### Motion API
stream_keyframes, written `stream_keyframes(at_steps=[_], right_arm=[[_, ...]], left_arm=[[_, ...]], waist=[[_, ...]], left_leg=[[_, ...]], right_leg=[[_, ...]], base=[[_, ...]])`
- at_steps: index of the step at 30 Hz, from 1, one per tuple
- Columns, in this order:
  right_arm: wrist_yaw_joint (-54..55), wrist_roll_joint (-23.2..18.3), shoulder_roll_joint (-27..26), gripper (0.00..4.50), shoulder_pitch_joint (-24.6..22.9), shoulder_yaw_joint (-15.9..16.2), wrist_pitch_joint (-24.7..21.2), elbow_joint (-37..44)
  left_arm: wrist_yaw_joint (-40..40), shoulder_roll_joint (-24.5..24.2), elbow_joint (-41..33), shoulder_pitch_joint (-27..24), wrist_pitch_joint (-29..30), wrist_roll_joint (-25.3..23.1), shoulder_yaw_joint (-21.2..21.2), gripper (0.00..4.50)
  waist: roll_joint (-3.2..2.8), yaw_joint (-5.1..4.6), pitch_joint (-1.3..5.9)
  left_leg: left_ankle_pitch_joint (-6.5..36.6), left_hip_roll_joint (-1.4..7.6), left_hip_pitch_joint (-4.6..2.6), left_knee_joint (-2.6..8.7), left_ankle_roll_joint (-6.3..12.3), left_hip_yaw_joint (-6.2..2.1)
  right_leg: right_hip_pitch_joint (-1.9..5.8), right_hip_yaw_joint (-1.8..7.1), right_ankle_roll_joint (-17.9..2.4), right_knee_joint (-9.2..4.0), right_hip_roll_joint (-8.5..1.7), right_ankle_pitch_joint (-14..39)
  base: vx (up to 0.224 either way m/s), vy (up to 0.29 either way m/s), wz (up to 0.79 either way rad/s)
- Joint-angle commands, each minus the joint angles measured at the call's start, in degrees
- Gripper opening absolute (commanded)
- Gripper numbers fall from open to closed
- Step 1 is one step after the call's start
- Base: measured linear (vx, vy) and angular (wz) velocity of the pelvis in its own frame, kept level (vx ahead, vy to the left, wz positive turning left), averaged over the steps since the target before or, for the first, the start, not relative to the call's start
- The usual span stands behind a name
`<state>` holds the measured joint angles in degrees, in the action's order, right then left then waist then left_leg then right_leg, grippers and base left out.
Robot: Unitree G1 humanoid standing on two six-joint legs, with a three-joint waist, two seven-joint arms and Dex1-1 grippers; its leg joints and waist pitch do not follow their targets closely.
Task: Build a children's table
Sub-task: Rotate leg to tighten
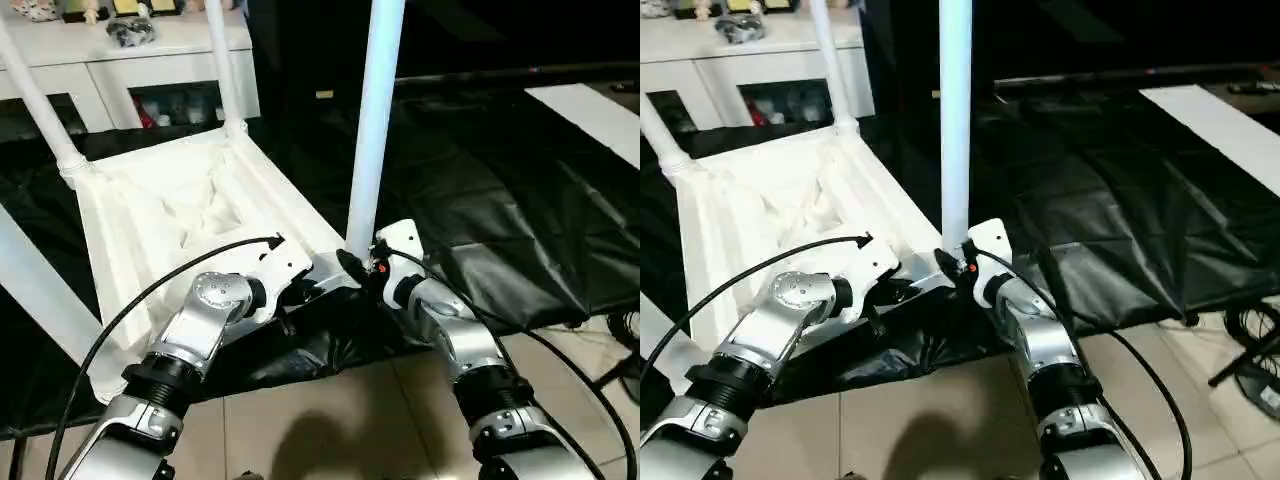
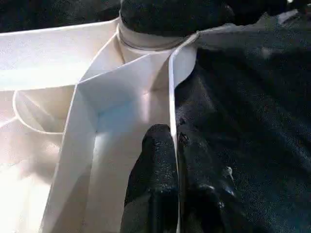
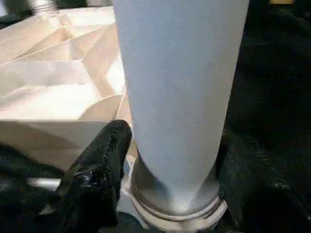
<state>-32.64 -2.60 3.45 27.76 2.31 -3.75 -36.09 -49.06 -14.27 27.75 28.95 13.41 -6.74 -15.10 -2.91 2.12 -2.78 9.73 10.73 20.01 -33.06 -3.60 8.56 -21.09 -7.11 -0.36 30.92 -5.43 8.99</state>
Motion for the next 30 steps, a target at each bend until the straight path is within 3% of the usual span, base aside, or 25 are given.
stream_keyframes(at_steps=[1, 4, 7, 8, 9, 12, 14, 15, 17, 18, 22, 27, 30], right_arm=[[-10.12, 0.23, 2.34, 3.08, -0.41, 5.18, 0.6, -0.62], [-15.28, 0.2, 5.37, 3.08, 0.5, 5.83, 2.14, -1.39], [-22.05, -0.13, 8.34, 3.08, 2.26, 6.89, 3.15, -2.35], [-22.05, -0.13, 8.34, 3.08, 2.26, 6.89, 3.15, -2.35], [-23.71, -0.15, 8.99, 3.08, 2.74, 7.26, 3.29, -2.57], [-29.24, 0.47, 10.66, 3.08, 4.49, 8.8, 4.83, -4.0], [-31.8, 0.58, 11.23, 3.08, 5.29, 9.49, 5.41, -4.75], [-34.46, 0.54, 11.7, 3.08, 6.11, 10.07, 5.77, -5.55], [-36.25, 0.43, 11.93, 2.83, 6.68, 10.4, 5.97, -6.18], [-37.4, 0.34, 12.03, 2.83, 7.11, 10.6, 6.21, -6.68], [-41.72, 0.03, 12.13, 2.6, 8.48, 11.62, 5.59, -7.9], [-43.31, -0.38, 11.97, 2.49, 9.26, 11.69, 6.38, -9.53], [-44.17, -0.86, 11.64, 2.49, 9.02, 11.44, 6.15, -9.61]], left_arm=[[-3.9, -0.78, -1.91, 1.33, -3.87, 1.38, -2.43, 0.0], [-7.41, -2.83, -2.26, 0.85, -5.22, 2.29, -2.3, 0.0], [-12.49, -5.17, -2.95, 0.27, -6.0, 4.12, -1.69, 0.0], [-12.49, -5.17, -2.95, 0.27, -6.0, 4.12, -1.69, 0.0], [-13.66, -5.74, -3.14, 0.18, -5.88, 4.58, -1.52, 0.0], [-17.62, -7.81, -2.75, 0.44, -6.49, 5.73, -1.36, 0.0], [-19.22, -8.66, -2.21, 0.79, -6.9, 6.21, -1.37, 0.0], [-20.6, -9.43, -1.44, 1.29, -7.63, 6.47, -1.56, 0.0], [-21.45, -9.87, -0.81, 1.71, -8.16, 6.6, -1.72, 0.0], [-22.09, -10.08, -0.39, 2.01, -8.38, 6.74, -1.79, 0.0], [-24.31, -10.56, 1.72, 3.45, -9.27, 6.56, -2.24, 0.0], [-25.44, -10.86, 3.08, 4.18, -9.84, 6.58, -2.32, 0.0], [-25.79, -10.83, 3.95, 4.64, -10.12, 6.81, -2.19, 0.0]], waist=[[0.26, 0.02, 2.66], [0.46, 0.4, 2.96], [0.96, 1.39, 3.68], [0.96, 1.76, 3.79], [1.05, 2.34, 3.78], [1.92, 3.66, 4.51], [1.65, 4.25, 4.54], [1.98, 4.25, 4.51], [1.68, 4.65, 4.29], [1.8, 4.68, 4.19], [1.68, 4.9, 3.81], [1.62, 4.94, 3.74], [1.71, 5.05, 3.93]], left_leg=[[34.01, 1.96, -1.24, 4.94, -0.05, -1.27], [30.4, 2.12, -0.68, 4.95, 0.56, -0.98], [21.45, 2.36, 0.34, 4.69, 2.11, -0.23], [19.89, 2.33, 0.33, 4.47, 2.48, 0.03], [18.04, 2.38, -0.21, 4.1, 3.19, 0.66], [9.51, 2.28, 0.81, 3.25, 5.05, 1.17], [5.89, 2.21, 1.3, 2.67, 6.86, 1.22], [5.95, 2.25, 1.31, 2.64, 7.12, 1.28], [7.91, 2.41, 1.07, 2.74, 6.96, 1.27], [8.82, 2.45, 1.04, 2.83, 6.63, 1.27], [13.81, 2.73, 0.43, 3.32, 3.75, 1.17], [15.92, 2.81, 0.41, 3.6, 2.23, 1.02], [14.52, 2.76, 0.59, 3.5, 2.36, 1.0]], right_leg=[[0.5, 2.06, -3.88, -4.96, -3.95, 34.59], [0.82, 2.69, -5.95, -4.26, -4.12, 30.83], [1.3, 3.58, -10.69, -2.32, -3.82, 19.25], [1.18, 3.75, -11.43, -2.06, -3.82, 17.47], [0.58, 4.03, -12.98, -1.9, -3.68, 15.28], [1.22, 4.39, -14.44, -0.11, -3.58, 8.74], [0.98, 4.33, -15.48, 0.84, -3.33, 3.31], [0.96, 4.3, -15.43, 0.81, -3.27, 3.2], [0.64, 4.22, -15.22, 0.56, -3.21, 6.18], [0.65, 4.22, -14.97, 0.4, -3.21, 7.59], [0.25, 4.45, -13.52, -0.29, -3.19, 15.09], [0.29, 4.62, -12.91, -0.39, -3.38, 17.09], [0.53, 4.64, -13.1, -0.1, -3.43, 15.0]], base=[[0.0, 0.0, 0.0], [0.0, 0.0, 0.0], [0.0, 0.0, 0.0], [0.05, -0.04, 0.08], [0.05, -0.04, 0.08], [0.051, -0.052, 0.06], [0.0, 0.0, 0.0], [0.0, 0.0, 0.0], [0.0, 0.0, 0.0], [0.0, 0.0, 0.0], [0.0, 0.0, 0.0], [0.0, 0.0, 0.0], [0.0, 0.0, 0.0]])
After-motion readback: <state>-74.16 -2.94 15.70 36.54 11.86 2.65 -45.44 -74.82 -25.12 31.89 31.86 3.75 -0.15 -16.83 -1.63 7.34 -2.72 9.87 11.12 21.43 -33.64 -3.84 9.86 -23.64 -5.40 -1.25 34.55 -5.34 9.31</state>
